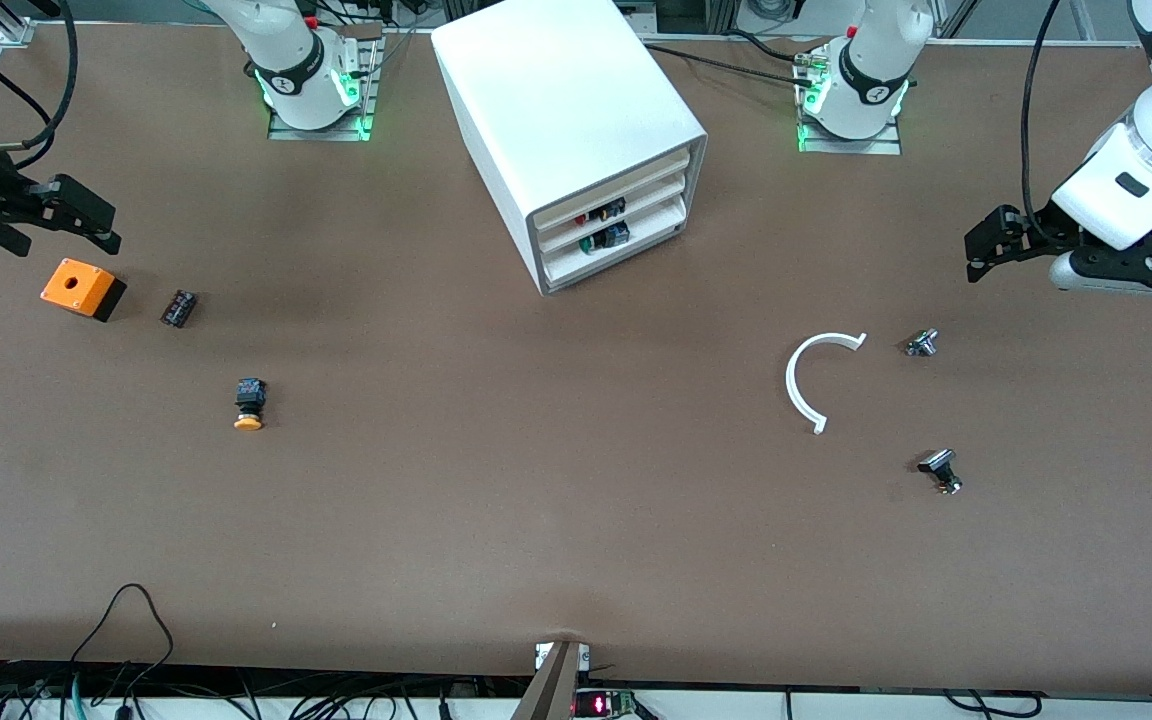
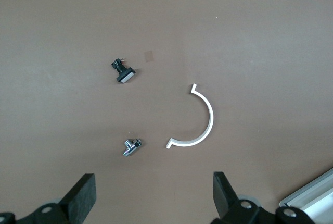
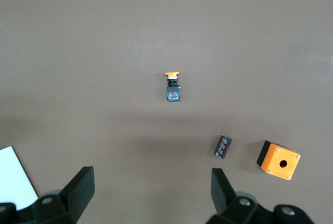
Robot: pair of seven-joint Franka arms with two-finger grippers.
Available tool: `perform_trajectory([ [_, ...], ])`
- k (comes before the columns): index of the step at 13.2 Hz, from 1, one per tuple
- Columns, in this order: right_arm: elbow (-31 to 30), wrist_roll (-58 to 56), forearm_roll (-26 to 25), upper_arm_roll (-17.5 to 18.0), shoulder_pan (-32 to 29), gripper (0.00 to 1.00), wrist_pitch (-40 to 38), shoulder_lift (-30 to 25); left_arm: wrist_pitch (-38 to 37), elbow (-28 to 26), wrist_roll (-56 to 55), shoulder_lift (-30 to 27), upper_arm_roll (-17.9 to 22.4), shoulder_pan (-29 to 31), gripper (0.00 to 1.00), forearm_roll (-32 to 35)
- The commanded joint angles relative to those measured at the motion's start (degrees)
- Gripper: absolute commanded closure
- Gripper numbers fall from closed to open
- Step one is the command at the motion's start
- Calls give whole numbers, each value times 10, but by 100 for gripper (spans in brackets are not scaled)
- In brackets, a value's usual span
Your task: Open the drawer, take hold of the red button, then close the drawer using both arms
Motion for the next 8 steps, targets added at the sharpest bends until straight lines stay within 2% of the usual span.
perform_trajectory([
  [1, 12, -3, -6, -4, 0, 1, -15, 6, -21, 22, -4, 9, -3, 0, 1, -10],
  [8, 11, -4, -9, -3, 1, 1, -18, 9, -57, 23, -1, 8, -6, 5, 1, -10],
])
